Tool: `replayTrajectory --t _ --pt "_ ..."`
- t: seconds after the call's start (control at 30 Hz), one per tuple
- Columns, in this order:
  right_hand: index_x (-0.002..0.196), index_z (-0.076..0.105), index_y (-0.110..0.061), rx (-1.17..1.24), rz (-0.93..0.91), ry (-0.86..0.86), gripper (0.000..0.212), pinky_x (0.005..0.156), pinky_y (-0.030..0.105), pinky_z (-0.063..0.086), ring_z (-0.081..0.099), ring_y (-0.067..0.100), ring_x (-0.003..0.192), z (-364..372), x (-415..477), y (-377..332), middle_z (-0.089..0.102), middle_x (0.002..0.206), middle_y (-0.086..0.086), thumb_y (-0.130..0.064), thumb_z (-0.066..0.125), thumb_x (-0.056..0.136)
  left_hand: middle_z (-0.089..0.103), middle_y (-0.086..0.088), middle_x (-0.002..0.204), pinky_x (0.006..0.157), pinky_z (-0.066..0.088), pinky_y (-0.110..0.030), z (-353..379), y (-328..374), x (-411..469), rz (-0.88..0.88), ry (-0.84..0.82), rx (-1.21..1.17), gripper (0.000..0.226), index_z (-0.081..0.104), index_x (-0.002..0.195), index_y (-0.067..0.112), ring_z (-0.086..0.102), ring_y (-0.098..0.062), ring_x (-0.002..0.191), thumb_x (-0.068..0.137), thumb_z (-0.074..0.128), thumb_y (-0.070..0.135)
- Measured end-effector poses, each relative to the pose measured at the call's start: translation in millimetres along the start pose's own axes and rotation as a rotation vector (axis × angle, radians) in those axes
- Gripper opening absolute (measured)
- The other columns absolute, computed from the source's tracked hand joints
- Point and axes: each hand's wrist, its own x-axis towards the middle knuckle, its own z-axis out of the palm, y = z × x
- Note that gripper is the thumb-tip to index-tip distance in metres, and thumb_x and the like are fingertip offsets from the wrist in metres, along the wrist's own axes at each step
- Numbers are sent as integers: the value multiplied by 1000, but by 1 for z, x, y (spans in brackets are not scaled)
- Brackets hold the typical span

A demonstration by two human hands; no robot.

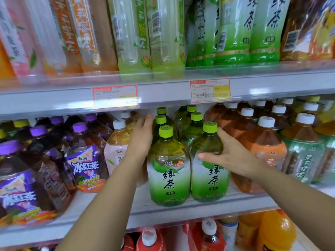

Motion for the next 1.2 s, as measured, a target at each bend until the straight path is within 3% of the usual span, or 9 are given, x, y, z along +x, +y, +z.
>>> replayTrajectory --t 0.1,0.23,0.4,0.6,0.87,0.93,1.0,1.13,1.2 --pt "124 48 -29 -15 6 -2 74 100 37 46 57 4 110 0 -2 -3 61 118 -11 -58 75 62 38 13 138 99 22 -27 -2 1 -48 -8 -53 48 55 36 142 31 30 -14 135 94 29 58" --pt "127 47 -32 2 10 -6 77 101 37 46 56 2 112 0 -3 -6 60 121 -14 -57 75 60 28 9 152 110 18 -34 -3 6 -60 -65 -112 93 62 31 144 34 24 -15 140 91 24 64" --pt "128 46 -33 -45 1 -12 77 101 36 45 55 4 114 -2 -3 -7 58 123 -13 -59 75 62 33 6 151 108 20 -32 1 5 -61 -41 -80 123 61 37 142 33 28 -16 138 91 23 63" --pt "116 46 -33 -126 14 50 58 84 7 45 57 -3 102 1 -8 -10 61 113 -13 -41 78 68 40 7 146 106 24 -32 2 -2 -55 -19 -80 119 64 43 139 31 35 -16 135 89 23 66" --pt "119 47 -24 -122 26 183 60 70 -4 37 57 0 95 11 -14 -7 61 108 -11 -37 78 69 43 9 144 114 25 -41 1 -7 -51 -7 -149 32 72 44 138 34 37 -14 134 82 27 76" --pt "122 46 -21 -139 54 160 63 74 -3 36 56 7 103 10 -14 -11 59 111 -10 -37 78 70 46 12 141 112 28 -45 -2 -13 -49 -46 -209 -19 84 48 132 40 40 -13 132 66 34 90" --pt "136 37 -19 -188 70 218 83 93 9 36 47 12 120 10 -18 -13 51 130 -3 -45 77 68 48 14 140 111 30 -46 -7 -25 -49 -86 -233 -81 89 48 129 47 43 -13 131 54 43 95" --pt "146 1 -41 -276 -5 335 103 111 30 18 10 12 144 28 -44 -15 9 157 -4 -51 71 71 35 29 139 107 25 -26 -13 -37 -91 38 -211 -12 93 27 144 38 34 4 128 63 55 76" --pt "141 -10 -51 -401 -70 310 102 111 37 17 -2 17 145 43 -57 -10 -8 157 -4 -42 70 79 40 32 134 109 32 -29 -13 -53 -106 111 -251 -44 88 25 140 42 40 9 124 67 68 62"
